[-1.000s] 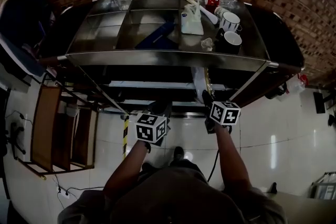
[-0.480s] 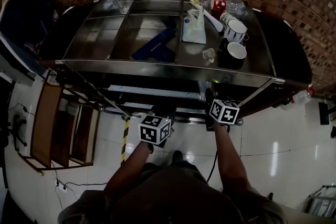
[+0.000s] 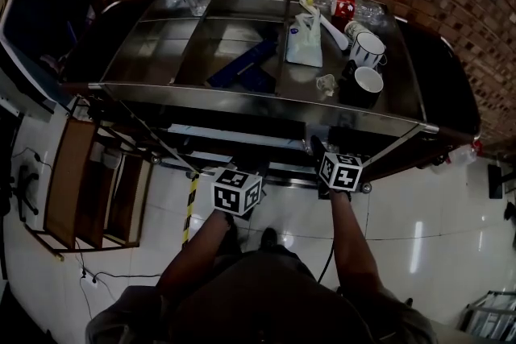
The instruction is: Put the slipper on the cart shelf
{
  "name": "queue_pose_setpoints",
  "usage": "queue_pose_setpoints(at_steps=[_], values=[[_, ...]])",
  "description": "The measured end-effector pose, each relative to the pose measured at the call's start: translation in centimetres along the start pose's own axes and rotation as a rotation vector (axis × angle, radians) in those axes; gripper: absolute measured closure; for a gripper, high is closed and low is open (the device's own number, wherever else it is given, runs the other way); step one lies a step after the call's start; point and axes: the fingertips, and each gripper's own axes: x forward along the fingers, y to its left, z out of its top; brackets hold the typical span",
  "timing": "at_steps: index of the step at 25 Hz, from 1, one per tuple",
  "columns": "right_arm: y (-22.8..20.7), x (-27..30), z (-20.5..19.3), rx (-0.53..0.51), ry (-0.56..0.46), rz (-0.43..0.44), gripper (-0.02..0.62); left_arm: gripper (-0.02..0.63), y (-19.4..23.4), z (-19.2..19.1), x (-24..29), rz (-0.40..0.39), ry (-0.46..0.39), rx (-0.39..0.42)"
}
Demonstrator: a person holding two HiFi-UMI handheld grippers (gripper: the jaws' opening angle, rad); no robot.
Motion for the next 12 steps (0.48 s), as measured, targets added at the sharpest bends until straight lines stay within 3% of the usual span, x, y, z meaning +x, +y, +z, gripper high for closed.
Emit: queue_pose_setpoints(at_steps=[3,7,12], values=[[0.2,-1.0,0.7,-0.021,-0.019,-0.025,0.225,0.598,0.0,0.5,-0.1,-0.037,0.0,0.014],[2.4,-3.5,2.0,0.008,-0.07,0.022,0.234,0.598,-0.3,1.1,-0.8,-0.088,0.001,0.035],[5.4,-7.4,4.7,0.035,-0.173,0.042,0.399,0.598,-0.7,2.8,-1.5,-0.154,-0.017,0.072]])
